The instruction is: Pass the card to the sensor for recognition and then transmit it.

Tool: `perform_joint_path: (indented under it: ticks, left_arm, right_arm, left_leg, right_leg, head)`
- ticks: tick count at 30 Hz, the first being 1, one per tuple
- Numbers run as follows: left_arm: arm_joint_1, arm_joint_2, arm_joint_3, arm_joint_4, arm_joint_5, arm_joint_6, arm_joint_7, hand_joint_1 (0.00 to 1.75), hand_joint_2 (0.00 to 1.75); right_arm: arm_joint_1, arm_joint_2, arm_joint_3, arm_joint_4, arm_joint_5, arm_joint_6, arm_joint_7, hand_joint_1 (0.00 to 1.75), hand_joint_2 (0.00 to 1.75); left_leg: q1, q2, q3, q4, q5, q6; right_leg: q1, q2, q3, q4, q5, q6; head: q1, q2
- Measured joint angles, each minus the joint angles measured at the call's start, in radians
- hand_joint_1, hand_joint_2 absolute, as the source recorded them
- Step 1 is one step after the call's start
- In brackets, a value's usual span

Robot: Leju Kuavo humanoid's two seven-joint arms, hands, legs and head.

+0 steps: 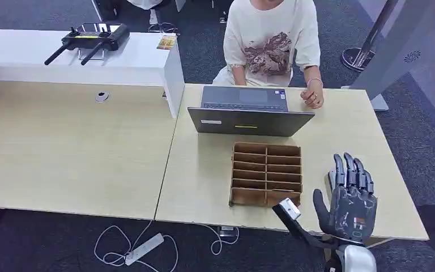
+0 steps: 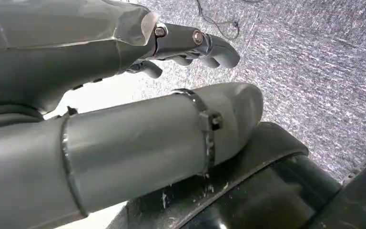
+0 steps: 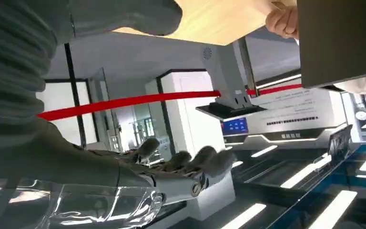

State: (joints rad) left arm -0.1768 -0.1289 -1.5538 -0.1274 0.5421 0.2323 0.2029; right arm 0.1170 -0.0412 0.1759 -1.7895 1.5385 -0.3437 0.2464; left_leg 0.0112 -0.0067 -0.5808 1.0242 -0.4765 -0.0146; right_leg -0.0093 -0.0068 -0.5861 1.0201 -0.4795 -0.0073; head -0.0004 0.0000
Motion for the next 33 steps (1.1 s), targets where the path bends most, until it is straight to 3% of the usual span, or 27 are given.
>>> perform_joint_path:
  ticks: [4,11,16,18,20,24,26,30,32,33]
  left_arm:
    - [0.0,0.0,0.0,0.0,0.001,0.0,0.0,0.0,0.0]
    - [-0.001,0.0,0.0,0.0,-0.013,-0.005,-0.003,0.0,0.0]
    - [-0.004,0.0,0.0,0.0,-0.028,-0.014,-0.003,0.0,0.0]
    - [-0.005,0.0,0.0,0.0,-0.031,-0.017,-0.003,0.0,0.0]
    - [-0.006,0.0,0.0,0.0,-0.034,-0.019,-0.003,0.0,0.0]
    - [-0.007,0.0,0.0,0.0,-0.043,-0.023,-0.002,0.0,0.0]
    - [-0.007,0.0,0.0,0.0,-0.046,-0.023,-0.002,0.0,0.0]
    - [-0.008,0.0,0.0,0.0,-0.049,-0.026,-0.002,0.0,0.0]
    - [-0.008,0.0,0.0,0.0,-0.052,-0.027,-0.002,0.0,0.0]
    - [-0.008,0.0,0.0,0.0,-0.052,-0.027,-0.002,0.0,0.0]
  right_arm:
    - [0.0,0.0,0.0,0.001,0.0,0.009,-0.036,0.4,1.75]
    - [0.0,0.005,0.0,0.018,0.0,0.029,-0.062,0.17,1.75]
    - [0.004,0.016,0.0,0.03,0.0,0.047,-0.079,0.19,1.75]
    - [0.007,0.019,0.0,0.032,0.0,0.054,-0.08,0.24,1.75]
    - [0.008,0.022,0.0,0.034,0.0,0.056,-0.08,0.4,1.75]
    - [0.011,0.024,0.0,0.035,0.0,0.06,-0.079,0.44,1.75]
    - [0.013,0.025,0.0,0.036,0.0,0.061,-0.079,0.63,1.75]
    - [0.013,0.027,0.0,0.036,0.0,0.071,-0.079,0.58,1.75]
    - [0.013,0.027,0.0,0.036,0.0,0.073,-0.077,0.38,1.75]
    - [0.013,0.027,0.0,0.036,0.0,0.073,-0.074,0.37,1.75]
  left_leg:
    - [0.0,0.0,0.0,0.0,0.0,0.0]
    - [0.0,0.0,0.0,0.0,0.0,0.0]
    - [0.0,0.0,0.0,0.0,0.0,0.0]
    - [0.0,0.0,0.0,0.0,0.0,0.0]
    - [0.0,0.0,0.0,0.0,0.0,0.0]
    - [0.0,0.0,0.0,0.0,0.0,0.0]
    - [0.0,0.0,0.0,0.0,0.0,0.0]
    - [0.0,0.0,0.0,0.0,0.0,0.0]
    - [0.0,0.0,0.0,0.0,0.0,0.0]
    - [0.0,0.0,0.0,0.0,0.0,0.0]
  right_leg:
    - [0.0,0.0,0.0,0.0,0.0,0.0]
    - [0.0,0.0,0.0,0.0,0.0,0.0]
    - [0.0,0.0,0.0,0.0,0.0,0.0]
    - [0.0,0.0,0.0,0.0,0.0,0.0]
    - [0.0,0.0,0.0,0.0,0.0,0.0]
    - [0.0,0.0,0.0,0.0,0.0,0.0]
    - [0.0,0.0,0.0,0.0,0.0,0.0]
    - [0.0,0.0,0.0,0.0,0.0,0.0]
    - [0.0,0.0,0.0,0.0,0.0,0.0]
    - [0.0,0.0,0.0,0.0,0.0,0.0]
  head:
    - [0.0,0.0]
    - [0.0,0.0]
    - [0.0,0.0]
    - [0.0,0.0]
    - [0.0,0.0]
    - [0.0,0.0]
    - [0.0,0.0]
    - [0.0,0.0]
    - [0.0,0.0]
    - [0.0,0.0]
